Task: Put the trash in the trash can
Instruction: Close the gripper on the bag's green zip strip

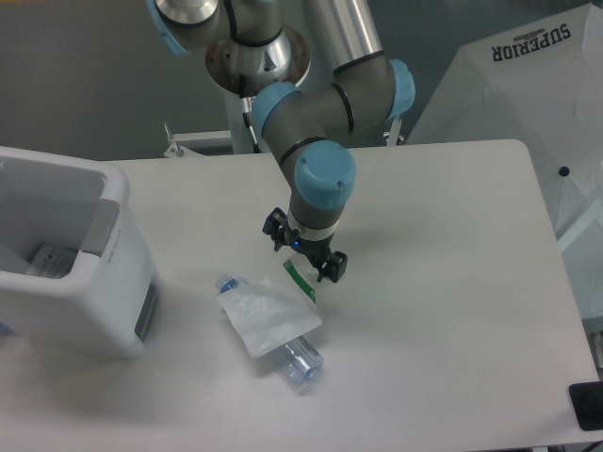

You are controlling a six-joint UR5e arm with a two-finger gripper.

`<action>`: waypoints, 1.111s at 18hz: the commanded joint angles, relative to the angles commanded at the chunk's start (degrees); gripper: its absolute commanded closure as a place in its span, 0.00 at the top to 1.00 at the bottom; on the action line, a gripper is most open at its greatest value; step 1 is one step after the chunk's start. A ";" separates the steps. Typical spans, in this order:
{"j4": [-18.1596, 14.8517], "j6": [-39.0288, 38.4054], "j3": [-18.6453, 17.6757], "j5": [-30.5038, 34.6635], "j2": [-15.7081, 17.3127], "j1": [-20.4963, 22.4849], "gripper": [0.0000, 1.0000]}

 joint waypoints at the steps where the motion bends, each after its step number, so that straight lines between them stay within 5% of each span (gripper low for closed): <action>1: -0.09 0.00 0.17 0.09 0.00 0.00 0.39; 3: -0.17 0.00 0.18 0.18 0.09 0.00 0.00; 20: -1.40 -2.64 3.51 -0.96 3.33 0.97 0.00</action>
